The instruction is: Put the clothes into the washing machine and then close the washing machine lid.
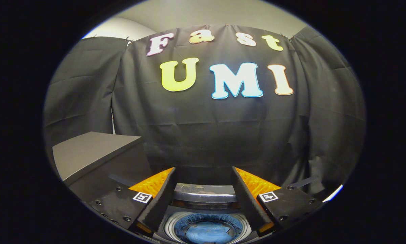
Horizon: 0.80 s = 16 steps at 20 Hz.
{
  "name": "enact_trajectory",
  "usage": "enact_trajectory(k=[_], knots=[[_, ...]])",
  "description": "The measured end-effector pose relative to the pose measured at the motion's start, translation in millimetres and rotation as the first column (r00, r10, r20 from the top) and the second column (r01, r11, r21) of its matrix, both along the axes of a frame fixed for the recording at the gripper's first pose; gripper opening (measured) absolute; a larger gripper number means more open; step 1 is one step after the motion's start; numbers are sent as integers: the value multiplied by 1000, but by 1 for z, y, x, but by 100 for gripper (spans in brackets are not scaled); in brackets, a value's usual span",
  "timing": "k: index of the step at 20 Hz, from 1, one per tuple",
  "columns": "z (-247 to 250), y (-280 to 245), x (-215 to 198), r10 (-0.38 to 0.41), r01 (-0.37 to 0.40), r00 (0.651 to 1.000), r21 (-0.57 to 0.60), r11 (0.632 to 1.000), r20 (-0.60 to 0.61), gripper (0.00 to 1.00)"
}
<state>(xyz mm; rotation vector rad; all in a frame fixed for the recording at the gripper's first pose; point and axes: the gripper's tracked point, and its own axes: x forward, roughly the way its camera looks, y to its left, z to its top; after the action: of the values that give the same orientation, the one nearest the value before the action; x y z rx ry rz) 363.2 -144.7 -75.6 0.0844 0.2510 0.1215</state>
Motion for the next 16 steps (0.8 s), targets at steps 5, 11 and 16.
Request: enact_trajectory(k=[5, 11, 16], knots=[[-5, 1, -13, 5, -5, 1000, -2, 1000, 24, 99], [-23, 3, -39, 22, -22, 999, 0, 1000, 46, 100], [-103, -5, -85, 2, -3, 998, -23, 1000, -60, 100]])
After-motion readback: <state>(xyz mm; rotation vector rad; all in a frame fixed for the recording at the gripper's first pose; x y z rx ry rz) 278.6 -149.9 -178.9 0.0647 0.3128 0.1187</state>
